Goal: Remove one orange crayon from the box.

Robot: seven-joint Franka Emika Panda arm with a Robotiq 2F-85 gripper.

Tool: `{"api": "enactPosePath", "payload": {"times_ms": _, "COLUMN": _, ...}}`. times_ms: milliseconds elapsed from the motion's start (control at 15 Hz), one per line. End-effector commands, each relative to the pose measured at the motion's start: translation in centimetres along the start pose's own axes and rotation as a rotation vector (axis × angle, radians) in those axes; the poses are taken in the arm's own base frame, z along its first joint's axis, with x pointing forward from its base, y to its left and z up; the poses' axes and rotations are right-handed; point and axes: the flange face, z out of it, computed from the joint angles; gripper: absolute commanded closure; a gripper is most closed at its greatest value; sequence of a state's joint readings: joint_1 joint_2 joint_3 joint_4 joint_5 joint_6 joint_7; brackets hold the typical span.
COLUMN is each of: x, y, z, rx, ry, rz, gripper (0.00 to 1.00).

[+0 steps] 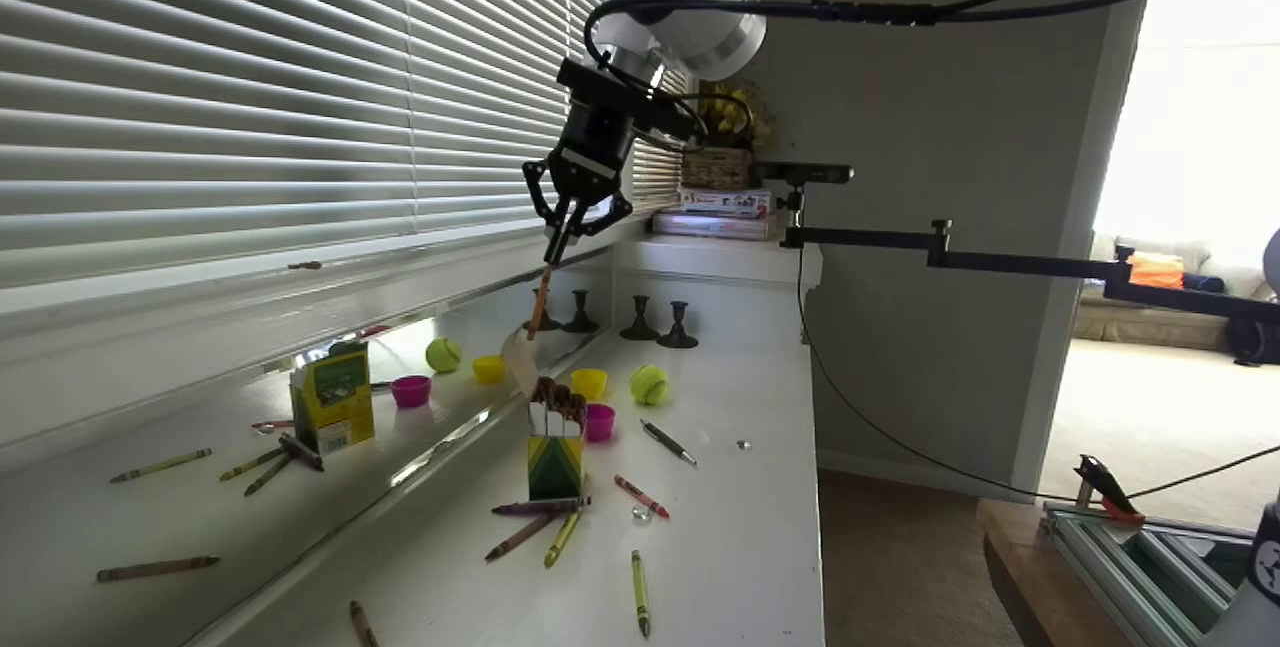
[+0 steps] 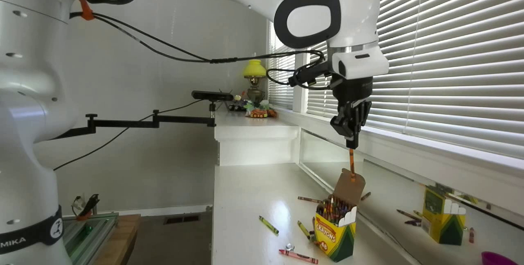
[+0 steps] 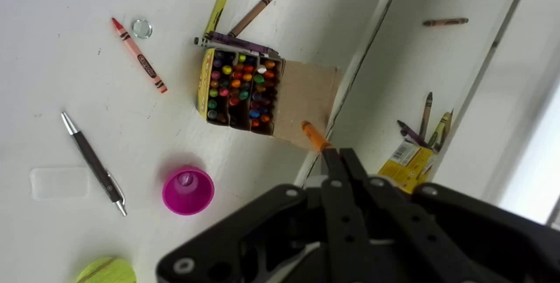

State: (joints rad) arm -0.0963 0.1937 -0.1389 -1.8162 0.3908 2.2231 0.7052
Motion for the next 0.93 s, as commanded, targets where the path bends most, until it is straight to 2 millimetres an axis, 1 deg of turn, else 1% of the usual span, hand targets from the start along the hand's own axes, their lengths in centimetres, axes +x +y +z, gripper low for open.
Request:
{"api": "enactPosePath", "payload": {"times_ms": 0, "x": 1.1, "y": 1.0, "z": -2.3, "rx": -0.004, "ry": -0.011, "rz": 0.094, "gripper": 0.99}}
{"api": "enactPosePath", "payload": {"times_ms": 67, "x": 1.1, "y": 1.6, "z": -2.6, "rx": -0.025, "ry": -0.026, "rz": 0.112, "gripper": 0.99}}
{"api": "enactPosePath", "payload": {"times_ms": 200, "x": 0.4, "y": 2.6, "z": -2.9, "rx": -0.062, "ry": -0.096, "rz": 0.127, "gripper": 0.99}}
{"api": "enactPosePath", "payload": {"times_ms": 333, "x": -0.8, "y": 3.0, "z": -3.2, "rx": -0.082, "ry": -0.178, "rz": 0.115, "gripper": 0.99}}
{"api": "enactPosePath", "payload": {"times_ms": 467, "x": -2.3, "y": 2.9, "z": -3.3, "rx": -0.098, "ry": -0.258, "rz": 0.104, "gripper": 0.99}}
{"api": "enactPosePath", "payload": {"times_ms": 733, "x": -4.4, "y": 2.5, "z": -1.5, "rx": -0.150, "ry": -0.384, "rz": 0.115, "gripper": 0.99}}
{"api": "enactPosePath", "payload": {"times_ms": 867, "x": -5.2, "y": 2.5, "z": 0.1, "rx": -0.191, "ry": -0.438, "rz": 0.119, "gripper": 0.99}}
